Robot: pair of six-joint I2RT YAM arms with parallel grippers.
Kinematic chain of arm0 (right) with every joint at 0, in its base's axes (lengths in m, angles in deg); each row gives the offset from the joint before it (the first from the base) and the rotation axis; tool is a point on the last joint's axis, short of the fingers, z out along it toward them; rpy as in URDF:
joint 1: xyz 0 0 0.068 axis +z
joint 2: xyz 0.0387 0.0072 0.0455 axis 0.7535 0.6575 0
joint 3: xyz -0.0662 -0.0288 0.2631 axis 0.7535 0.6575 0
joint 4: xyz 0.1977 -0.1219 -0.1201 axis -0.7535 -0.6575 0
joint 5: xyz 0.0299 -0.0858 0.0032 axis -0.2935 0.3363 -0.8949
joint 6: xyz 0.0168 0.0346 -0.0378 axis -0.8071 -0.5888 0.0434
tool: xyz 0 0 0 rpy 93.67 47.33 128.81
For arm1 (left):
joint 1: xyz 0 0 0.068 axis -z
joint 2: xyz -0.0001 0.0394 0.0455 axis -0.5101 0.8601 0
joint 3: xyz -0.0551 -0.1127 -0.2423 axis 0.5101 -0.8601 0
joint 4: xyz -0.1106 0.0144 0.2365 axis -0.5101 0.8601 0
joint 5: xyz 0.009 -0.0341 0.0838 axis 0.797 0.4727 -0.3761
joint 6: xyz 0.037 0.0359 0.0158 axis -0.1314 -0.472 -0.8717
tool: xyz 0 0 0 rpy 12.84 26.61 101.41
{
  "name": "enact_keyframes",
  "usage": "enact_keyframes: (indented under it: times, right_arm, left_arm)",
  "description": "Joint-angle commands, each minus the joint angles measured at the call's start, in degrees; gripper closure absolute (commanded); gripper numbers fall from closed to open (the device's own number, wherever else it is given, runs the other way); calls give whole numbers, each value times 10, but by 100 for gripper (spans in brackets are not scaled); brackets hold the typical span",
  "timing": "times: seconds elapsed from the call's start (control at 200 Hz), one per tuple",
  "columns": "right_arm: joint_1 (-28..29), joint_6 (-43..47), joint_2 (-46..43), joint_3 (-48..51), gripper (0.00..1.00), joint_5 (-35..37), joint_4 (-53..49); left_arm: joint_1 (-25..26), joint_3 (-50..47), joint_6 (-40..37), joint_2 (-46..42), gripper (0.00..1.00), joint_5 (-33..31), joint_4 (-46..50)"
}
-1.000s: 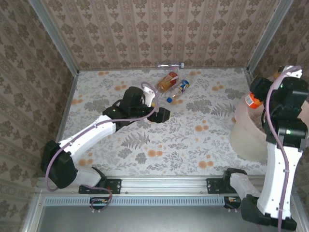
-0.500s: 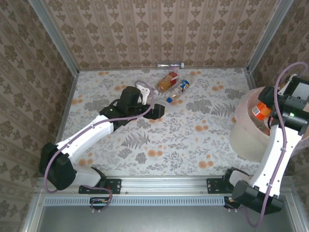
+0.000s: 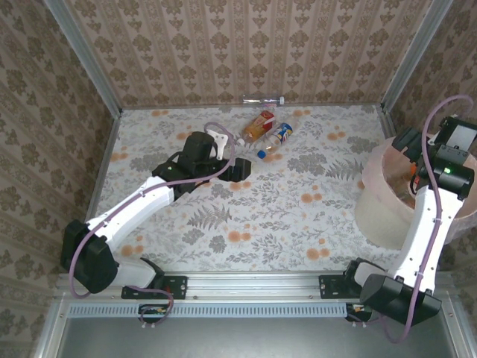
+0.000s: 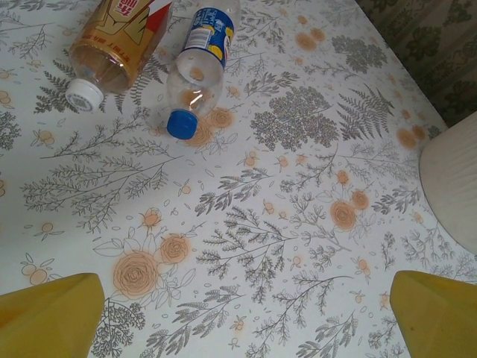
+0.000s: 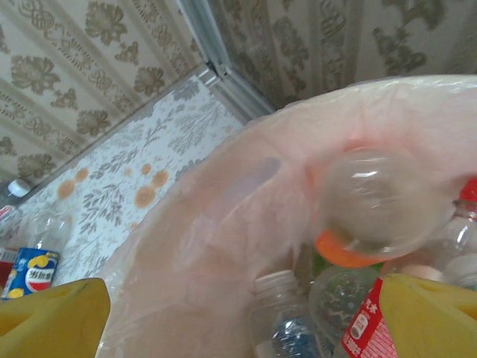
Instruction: Put the plastic bottles in the bin
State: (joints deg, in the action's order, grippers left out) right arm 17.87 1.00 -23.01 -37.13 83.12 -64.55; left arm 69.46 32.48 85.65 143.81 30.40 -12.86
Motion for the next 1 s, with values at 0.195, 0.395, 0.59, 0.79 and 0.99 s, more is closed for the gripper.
enact_keyframes:
  times: [0.195, 0.395, 0.59, 0.79, 0.99]
  right_arm:
    - [122, -9, -48, -25, 0, 13, 11]
    - [301, -27, -25, -31, 0, 37, 45]
    - [467, -20, 54, -46, 0, 91, 88]
    - [563, -16, 183, -50, 0, 163, 139]
    - [579, -67, 295, -35, 0, 162, 238]
  left_arm:
    - [-4, 24, 11, 8, 0, -27, 21]
    - [-4, 24, 12, 8, 0, -45, 28]
    - [-6, 26, 22, 16, 0, -73, 43]
    - [-20, 36, 45, 34, 0, -104, 73]
    - [-31, 36, 58, 47, 0, -119, 84]
